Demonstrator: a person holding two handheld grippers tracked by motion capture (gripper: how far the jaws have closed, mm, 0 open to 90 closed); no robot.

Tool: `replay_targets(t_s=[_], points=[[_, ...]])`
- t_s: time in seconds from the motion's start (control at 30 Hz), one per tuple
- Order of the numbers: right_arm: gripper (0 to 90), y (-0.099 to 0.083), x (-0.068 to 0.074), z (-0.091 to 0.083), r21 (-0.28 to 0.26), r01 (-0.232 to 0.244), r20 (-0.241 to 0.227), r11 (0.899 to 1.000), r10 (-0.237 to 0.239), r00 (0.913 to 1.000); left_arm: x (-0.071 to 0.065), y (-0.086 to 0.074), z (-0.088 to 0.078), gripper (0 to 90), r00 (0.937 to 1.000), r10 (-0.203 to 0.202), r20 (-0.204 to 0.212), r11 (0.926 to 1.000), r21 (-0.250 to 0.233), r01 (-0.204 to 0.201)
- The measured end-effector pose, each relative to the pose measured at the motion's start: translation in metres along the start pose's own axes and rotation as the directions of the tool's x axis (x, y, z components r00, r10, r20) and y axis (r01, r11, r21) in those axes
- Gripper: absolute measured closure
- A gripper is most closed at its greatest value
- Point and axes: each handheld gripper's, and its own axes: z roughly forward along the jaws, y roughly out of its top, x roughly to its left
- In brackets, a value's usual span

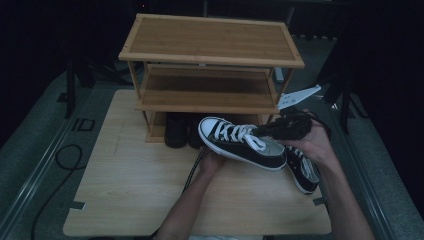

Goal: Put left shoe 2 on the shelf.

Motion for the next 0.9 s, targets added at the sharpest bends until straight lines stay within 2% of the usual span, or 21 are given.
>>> replay_targets(t_s=[0.1,0.23,0.27,0.5,0.7,0.83,0.87,0.9], points=[[89.3,0.004,-0.003,0.000,-0.014,-0.007,0.011,1.000,0.007,0.9999,0.002,0.001,0.000,89.8,0.9994,0.031,0.018,0.9995,0.001,-0.031],[89.3,0.010,-0.008,-0.001,-0.038,-0.026,0.028,0.999,0.027,0.9993,0.001,0.000,0.000,89.8,0.9998,0.014,0.010,0.9999,-0.001,-0.014],[89.3,0.012,-0.010,-0.002,-0.045,-0.032,0.032,0.998,0.033,0.9989,0.002,0.000,0.000,89.8,0.9995,0.031,0.011,0.9995,0.008,-0.031],[89.3,0.020,-0.022,-0.002,-0.078,-0.072,0.065,0.994,0.077,0.9949,0.002,0.001,0.000,89.8,0.9995,0.031,0.011,0.9995,0.010,-0.031],[89.3,0.025,-0.030,-0.001,-0.096,-0.097,0.100,0.991,0.107,0.9892,0.002,0.000,0.000,89.9,0.9994,0.032,0.010,0.9995,0.009,-0.032],[89.3,0.026,-0.034,0.001,-0.112,-0.117,0.133,0.987,0.132,0.9823,0.003,0.000,0.000,89.8,0.9993,0.035,0.013,0.9994,0.006,-0.035],[89.3,0.026,-0.036,0.001,-0.119,-0.125,0.137,0.985,0.141,0.9806,0.000,-0.001,-0.001,89.8,0.9999,-0.006,-0.009,1.0000,0.005,0.006],[89.3,0.026,-0.036,0.001,-0.119,-0.125,0.137,0.985,0.141,0.9806,0.000,-0.001,-0.001,89.8,0.9999,-0.006,-0.009,1.0000,0.005,0.006]])
